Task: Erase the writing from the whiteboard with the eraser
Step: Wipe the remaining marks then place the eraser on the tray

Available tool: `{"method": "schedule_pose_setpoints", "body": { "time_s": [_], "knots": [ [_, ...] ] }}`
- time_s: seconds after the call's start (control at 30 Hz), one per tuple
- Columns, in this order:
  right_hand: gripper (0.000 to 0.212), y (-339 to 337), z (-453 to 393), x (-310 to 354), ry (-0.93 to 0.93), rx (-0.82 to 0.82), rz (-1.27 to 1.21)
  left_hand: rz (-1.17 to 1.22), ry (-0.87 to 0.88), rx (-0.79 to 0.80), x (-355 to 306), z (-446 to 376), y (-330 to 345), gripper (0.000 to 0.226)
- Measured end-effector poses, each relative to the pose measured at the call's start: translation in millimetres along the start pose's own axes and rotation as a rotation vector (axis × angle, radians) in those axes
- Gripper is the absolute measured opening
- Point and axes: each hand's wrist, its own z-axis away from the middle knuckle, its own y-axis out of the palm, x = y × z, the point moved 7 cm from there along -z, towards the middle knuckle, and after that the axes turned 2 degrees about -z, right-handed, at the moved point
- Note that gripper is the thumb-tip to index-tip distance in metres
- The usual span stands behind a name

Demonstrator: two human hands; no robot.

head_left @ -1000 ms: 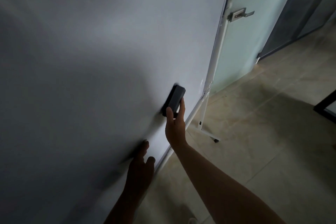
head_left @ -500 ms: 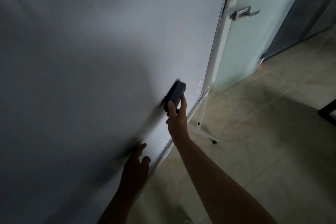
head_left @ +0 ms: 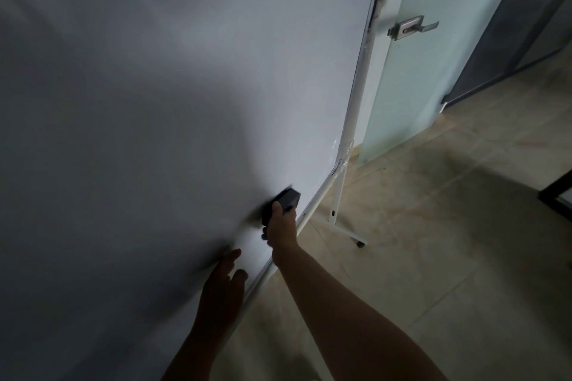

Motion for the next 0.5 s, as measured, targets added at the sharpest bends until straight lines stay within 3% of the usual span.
{"method": "schedule_pose_setpoints", "body": {
  "time_s": [0.17,0.3,0.33,0.47,0.5],
  "knots": [
    [0.067,14,24,5,-0.28,0.042,0.059,-0.038,-0.042,-0.018,7,-4,2,0.043],
    [0.055,13,11,-41,0.056,0.073,-0.043,-0.03,-0.063,-0.029,17,-6,-3,0.044],
    [0.05,14,11,-41,0.062,0.082,-0.058,-0.032,-0.069,-0.029,21,-5,-4,0.045],
    [0.058,27,27,-12,-0.233,0.139,-0.068,0.014,-0.109,-0.05,39,0,-13,0.044],
    [0.058,29,28,-14,-0.229,0.133,-0.061,0.031,-0.117,-0.06,43,3,-16,0.045]
  ]
}}
